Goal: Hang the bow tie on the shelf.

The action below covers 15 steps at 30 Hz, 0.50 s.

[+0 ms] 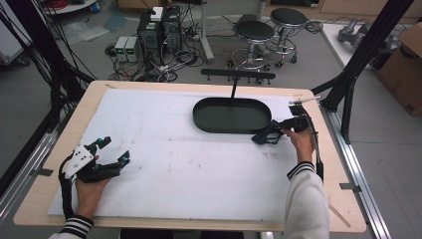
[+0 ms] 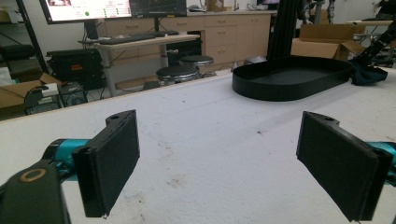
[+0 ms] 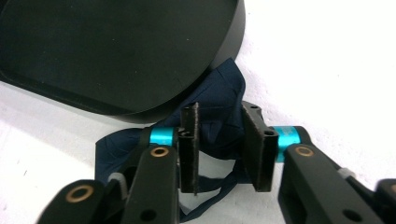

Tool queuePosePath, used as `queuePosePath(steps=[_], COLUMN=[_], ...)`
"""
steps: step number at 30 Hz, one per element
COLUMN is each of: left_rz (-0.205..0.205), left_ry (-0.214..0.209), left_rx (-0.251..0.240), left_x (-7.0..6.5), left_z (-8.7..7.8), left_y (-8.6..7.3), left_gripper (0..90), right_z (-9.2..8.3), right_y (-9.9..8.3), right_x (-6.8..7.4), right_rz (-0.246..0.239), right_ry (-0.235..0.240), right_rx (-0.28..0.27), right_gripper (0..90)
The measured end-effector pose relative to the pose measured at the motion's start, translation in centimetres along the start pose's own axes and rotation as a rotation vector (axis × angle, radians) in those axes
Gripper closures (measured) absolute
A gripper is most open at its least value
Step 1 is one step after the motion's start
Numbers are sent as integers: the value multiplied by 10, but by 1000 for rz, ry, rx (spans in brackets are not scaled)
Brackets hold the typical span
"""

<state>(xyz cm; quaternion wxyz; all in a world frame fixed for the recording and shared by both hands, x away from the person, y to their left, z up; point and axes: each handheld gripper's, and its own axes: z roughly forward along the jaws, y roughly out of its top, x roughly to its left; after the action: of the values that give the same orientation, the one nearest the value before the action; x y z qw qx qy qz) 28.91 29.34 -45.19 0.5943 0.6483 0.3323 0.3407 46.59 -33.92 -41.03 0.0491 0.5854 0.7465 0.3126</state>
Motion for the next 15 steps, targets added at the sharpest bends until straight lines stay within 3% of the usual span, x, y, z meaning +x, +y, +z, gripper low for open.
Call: queuePosePath(steps=[4, 15], left_rz=[-1, -1], left_ry=[0, 0], left_rx=[-1, -1], left_x=[0, 0], left_z=[0, 0], left_y=[0, 0], left_gripper=[137, 137], right_z=[-1, -2], right_y=[0, -1], right_x=[0, -2], right_rz=[7, 24], right_ry=[9, 26], right_rx=[4, 0], right_gripper=[834, 874])
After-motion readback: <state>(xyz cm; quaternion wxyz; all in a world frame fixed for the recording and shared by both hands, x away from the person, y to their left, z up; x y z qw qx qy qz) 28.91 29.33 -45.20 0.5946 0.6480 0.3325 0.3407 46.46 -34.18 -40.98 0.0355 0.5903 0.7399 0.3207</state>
